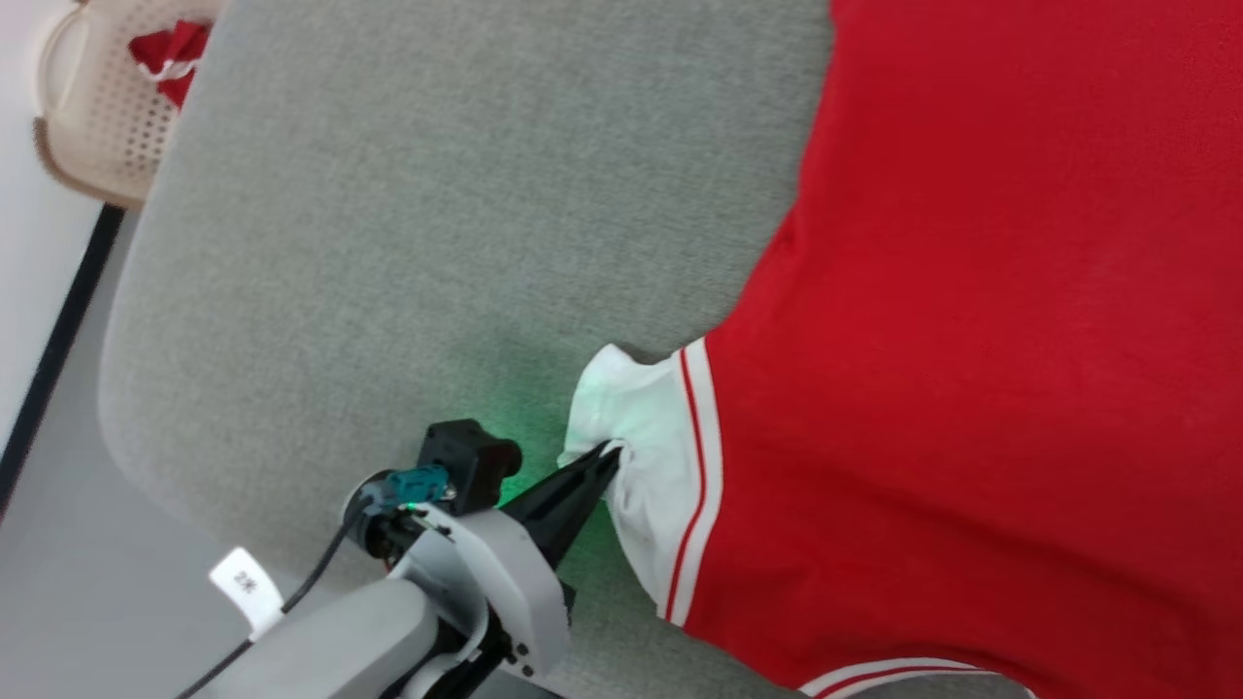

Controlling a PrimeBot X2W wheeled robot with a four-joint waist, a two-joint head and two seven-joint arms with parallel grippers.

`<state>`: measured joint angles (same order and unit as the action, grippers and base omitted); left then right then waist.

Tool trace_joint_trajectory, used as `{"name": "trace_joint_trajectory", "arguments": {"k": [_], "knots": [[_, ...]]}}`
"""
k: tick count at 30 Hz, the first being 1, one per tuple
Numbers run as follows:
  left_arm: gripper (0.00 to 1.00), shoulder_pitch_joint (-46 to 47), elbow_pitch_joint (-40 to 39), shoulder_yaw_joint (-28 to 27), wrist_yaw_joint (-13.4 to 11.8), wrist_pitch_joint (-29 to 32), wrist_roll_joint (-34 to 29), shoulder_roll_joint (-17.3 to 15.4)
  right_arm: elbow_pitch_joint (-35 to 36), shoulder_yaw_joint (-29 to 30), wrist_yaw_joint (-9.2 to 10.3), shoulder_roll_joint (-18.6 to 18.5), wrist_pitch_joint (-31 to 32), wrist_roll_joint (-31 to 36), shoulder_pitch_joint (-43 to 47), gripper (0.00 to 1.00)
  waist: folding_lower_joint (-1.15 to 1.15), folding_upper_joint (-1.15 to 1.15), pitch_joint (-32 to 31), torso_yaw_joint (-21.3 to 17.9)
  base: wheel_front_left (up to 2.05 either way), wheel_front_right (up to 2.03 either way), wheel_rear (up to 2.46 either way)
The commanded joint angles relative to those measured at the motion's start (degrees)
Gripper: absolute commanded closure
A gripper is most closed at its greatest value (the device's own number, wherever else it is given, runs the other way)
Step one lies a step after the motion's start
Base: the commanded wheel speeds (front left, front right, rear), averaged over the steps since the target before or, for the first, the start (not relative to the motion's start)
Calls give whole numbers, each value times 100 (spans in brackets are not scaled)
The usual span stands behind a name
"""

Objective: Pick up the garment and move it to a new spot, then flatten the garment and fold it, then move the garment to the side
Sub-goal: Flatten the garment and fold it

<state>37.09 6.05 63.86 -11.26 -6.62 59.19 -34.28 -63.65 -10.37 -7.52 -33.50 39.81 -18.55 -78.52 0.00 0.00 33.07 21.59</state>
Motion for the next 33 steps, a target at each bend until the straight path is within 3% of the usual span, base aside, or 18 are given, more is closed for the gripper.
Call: {"name": "trace_joint_trajectory", "arguments": {"k": [1, 8, 17, 26, 29, 33], "knots": [[100, -257, 522, 46, -252, 181, 86, -234, -214, -164, 7, 125, 237, -9, 578, 100, 0, 0, -175, -251, 0, 0, 0], [100, -353, 396, -73, -421, 88, 131, -480, 856, -783, 6, 119, 324, -814, 1221, 100, 0, 0, -561, -844, 0, 0, 0], [100, -595, 26, -182, -625, 95, 255, -887, 3146, -1318, 8, -389, 557, -2183, 2944, 100, 0, 0, -1105, -1603, 0, 0, 0], [100, -811, -296, -254, -751, 62, 374, -1169, 4917, -738, 9, -528, 635, -2580, 5286, 100, 0, 0, -1424, -2226, 0, 0, 0], [100, -870, -369, -250, -768, 58, 392, -1204, 5222, -313, 9, -361, 602, -2520, 6145, 100, 0, 0, -1479, -2329, 0, 0, 0], [100, -910, -421, -262, -785, 36, 425, -1237, 5476, 280, 10, 190, 610, -2328, 7178, 100, 0, 0, -1480, -2408, 0, 0, 0]]}}
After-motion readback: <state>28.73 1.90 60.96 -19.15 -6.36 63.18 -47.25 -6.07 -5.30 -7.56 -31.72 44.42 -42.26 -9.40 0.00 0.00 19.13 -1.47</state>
